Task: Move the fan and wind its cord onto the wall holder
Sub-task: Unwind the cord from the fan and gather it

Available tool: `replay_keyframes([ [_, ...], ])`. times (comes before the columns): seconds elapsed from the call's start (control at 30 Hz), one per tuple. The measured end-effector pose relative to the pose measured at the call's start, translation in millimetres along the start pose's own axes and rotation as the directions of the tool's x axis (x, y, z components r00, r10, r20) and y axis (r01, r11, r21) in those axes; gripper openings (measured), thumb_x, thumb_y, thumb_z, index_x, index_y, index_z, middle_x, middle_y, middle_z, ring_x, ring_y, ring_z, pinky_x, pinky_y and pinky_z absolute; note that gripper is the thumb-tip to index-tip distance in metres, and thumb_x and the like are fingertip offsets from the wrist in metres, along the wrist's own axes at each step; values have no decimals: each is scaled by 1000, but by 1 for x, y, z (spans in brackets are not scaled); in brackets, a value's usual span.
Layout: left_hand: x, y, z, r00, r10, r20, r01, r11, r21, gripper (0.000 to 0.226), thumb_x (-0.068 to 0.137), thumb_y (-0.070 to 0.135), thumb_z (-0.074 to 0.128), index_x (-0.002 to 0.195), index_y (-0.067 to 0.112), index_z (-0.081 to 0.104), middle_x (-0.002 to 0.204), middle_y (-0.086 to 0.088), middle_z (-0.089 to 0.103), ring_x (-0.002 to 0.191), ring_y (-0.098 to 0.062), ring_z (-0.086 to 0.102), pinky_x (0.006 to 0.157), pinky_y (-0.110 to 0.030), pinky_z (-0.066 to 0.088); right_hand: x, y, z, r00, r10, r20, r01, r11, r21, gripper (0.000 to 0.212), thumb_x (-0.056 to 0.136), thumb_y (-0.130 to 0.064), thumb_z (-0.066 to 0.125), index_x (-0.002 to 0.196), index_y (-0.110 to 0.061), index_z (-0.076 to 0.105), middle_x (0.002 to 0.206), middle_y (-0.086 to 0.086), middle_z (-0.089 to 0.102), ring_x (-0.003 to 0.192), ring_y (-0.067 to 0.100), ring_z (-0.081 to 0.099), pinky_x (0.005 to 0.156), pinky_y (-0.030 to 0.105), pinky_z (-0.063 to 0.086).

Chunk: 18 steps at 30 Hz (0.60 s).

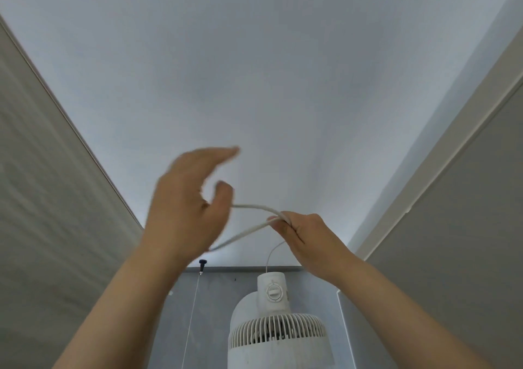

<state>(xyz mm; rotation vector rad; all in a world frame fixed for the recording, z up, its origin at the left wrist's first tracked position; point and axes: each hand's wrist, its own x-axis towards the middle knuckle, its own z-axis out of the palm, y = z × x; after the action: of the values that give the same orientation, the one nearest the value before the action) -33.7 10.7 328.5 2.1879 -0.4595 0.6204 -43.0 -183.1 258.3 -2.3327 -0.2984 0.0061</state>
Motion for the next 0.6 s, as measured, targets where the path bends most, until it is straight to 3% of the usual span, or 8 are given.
replay_keyframes([
  [0.07,-5,0,11,956,141,259,-170,981,94,38,87,28,46,118,20,67,115,7,70,109,-9,61,109,-27,37,3,-5,-1,999,-36,34,39,997,-70,64,88,-64,23,83,-10,57,53,-6,42,48,14,36,51,31,33],
  [0.13,-13,1,25,908,180,377,-270,942,199,37,92,36,42,111,20,70,101,6,75,95,-14,69,102,-35,45,5,-12,-5,995,-61,74,73,982,-176,42,99,-46,31,82,-14,53,53,-6,42,47,15,38,49,30,32],
  [0.2,-18,3,31,895,165,414,-270,940,210,39,94,44,39,105,24,70,89,9,74,79,-15,70,78,-34,55,6,-17,-10,994,-53,94,77,960,-271,32,100,-35,32,93,-19,58,57,-4,45,50,16,43,50,30,34],
  [0.27,-22,-1,34,898,141,416,-246,946,212,39,92,48,37,106,27,67,88,11,70,68,-14,67,58,-33,54,8,-18,-14,995,-42,88,69,938,-338,30,100,-32,32,102,-20,59,65,0,51,61,24,51,55,34,41],
  [0.33,-24,-9,38,905,143,401,-274,917,291,42,92,47,35,108,23,65,88,8,71,62,-18,67,50,-34,53,9,-15,-16,996,-47,73,72,918,-390,27,100,-35,35,88,-17,51,63,-2,45,65,26,50,52,31,35],
  [0.4,-26,-14,42,896,97,433,-262,904,338,50,94,49,23,110,22,62,89,5,71,66,-22,67,55,-37,54,10,-13,-18,997,-54,55,72,909,-411,34,99,-42,39,77,-16,41,59,-4,40,63,25,45,48,28,28],
  [0.5,-25,-18,39,882,-8,470,-177,920,349,41,99,47,23,107,24,55,78,9,56,72,-19,58,65,-33,47,8,-6,-22,1000,-2,30,10,969,-245,44,89,-55,52,67,-19,42,56,-5,42,53,16,38,49,27,29],
  [0.6,-21,-18,26,914,-62,402,19,994,112,32,97,45,33,90,25,57,58,8,48,56,-11,47,55,-24,39,3,12,-21,992,90,87,-94,995,45,43,84,-49,64,65,-15,47,59,-5,43,55,12,37,56,26,35],
])
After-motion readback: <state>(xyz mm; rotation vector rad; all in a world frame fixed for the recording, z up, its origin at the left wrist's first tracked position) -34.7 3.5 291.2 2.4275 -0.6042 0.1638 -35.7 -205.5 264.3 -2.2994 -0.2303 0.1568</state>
